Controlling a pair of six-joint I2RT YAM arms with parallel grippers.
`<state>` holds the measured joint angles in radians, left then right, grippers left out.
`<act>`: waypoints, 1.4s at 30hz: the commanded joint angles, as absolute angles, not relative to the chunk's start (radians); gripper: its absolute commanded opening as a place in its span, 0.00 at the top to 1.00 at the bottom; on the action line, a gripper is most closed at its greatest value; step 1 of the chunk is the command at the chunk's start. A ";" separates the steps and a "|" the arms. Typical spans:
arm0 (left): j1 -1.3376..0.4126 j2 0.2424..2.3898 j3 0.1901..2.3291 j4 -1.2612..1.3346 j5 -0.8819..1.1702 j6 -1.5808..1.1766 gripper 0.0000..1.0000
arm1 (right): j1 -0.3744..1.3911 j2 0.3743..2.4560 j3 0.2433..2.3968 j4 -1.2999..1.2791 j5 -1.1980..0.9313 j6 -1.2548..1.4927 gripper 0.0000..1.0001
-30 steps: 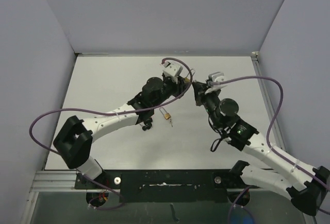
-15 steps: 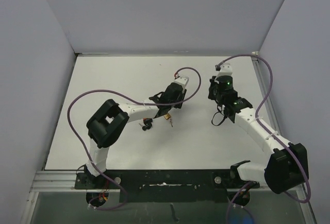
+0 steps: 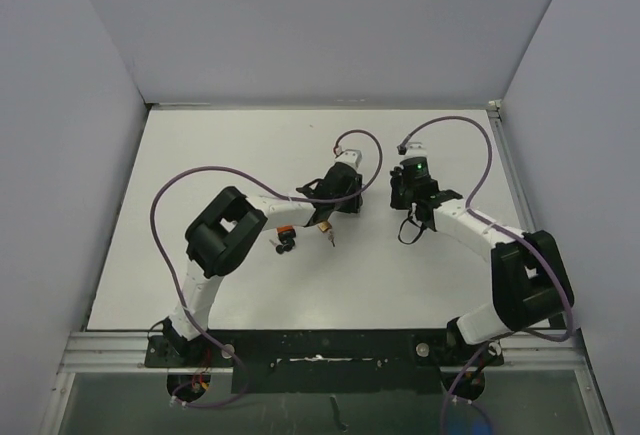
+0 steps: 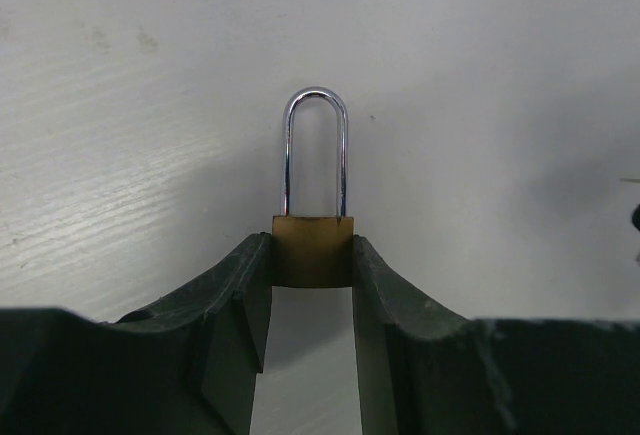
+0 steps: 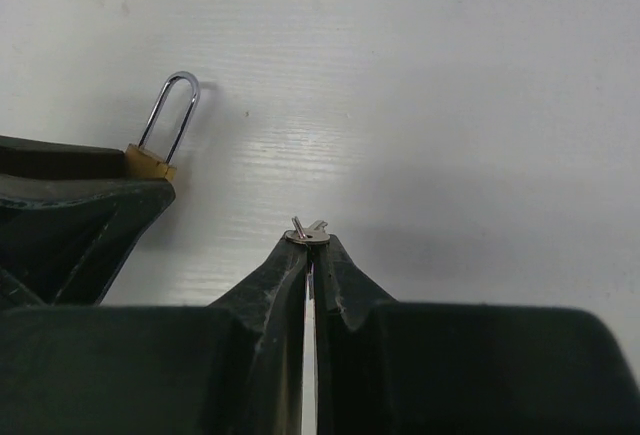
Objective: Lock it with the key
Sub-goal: Place the lock at the center of the board.
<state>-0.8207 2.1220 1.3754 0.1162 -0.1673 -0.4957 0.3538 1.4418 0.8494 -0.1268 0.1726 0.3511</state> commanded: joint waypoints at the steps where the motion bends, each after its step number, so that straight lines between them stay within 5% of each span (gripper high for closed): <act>1: -0.814 2.147 1.396 0.193 -0.139 -0.565 0.88 | 0.351 1.520 0.849 -0.021 0.154 0.363 1.00; 11: -0.813 2.139 1.352 0.248 -0.074 -0.610 0.75 | 0.351 1.605 0.857 0.020 0.151 0.369 1.00; 21: -0.804 2.118 1.311 0.297 -0.046 -0.641 0.62 | 0.351 1.637 0.859 0.031 0.153 0.373 0.75; 36: -0.790 2.017 1.229 0.347 -0.077 -0.648 0.59 | 0.354 1.493 0.811 0.025 0.200 0.353 0.72; 40: -0.775 1.936 1.179 0.354 -0.116 -0.618 0.58 | 0.349 1.379 0.783 0.043 0.210 0.349 0.45; 42: -0.771 1.894 1.151 0.358 -0.136 -0.601 0.58 | 0.339 1.331 0.779 0.051 0.180 0.345 0.22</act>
<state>-0.7895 2.0556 1.1809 0.3138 -0.0772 -0.6392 0.3538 1.4479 0.7879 -0.0143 0.1783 0.3584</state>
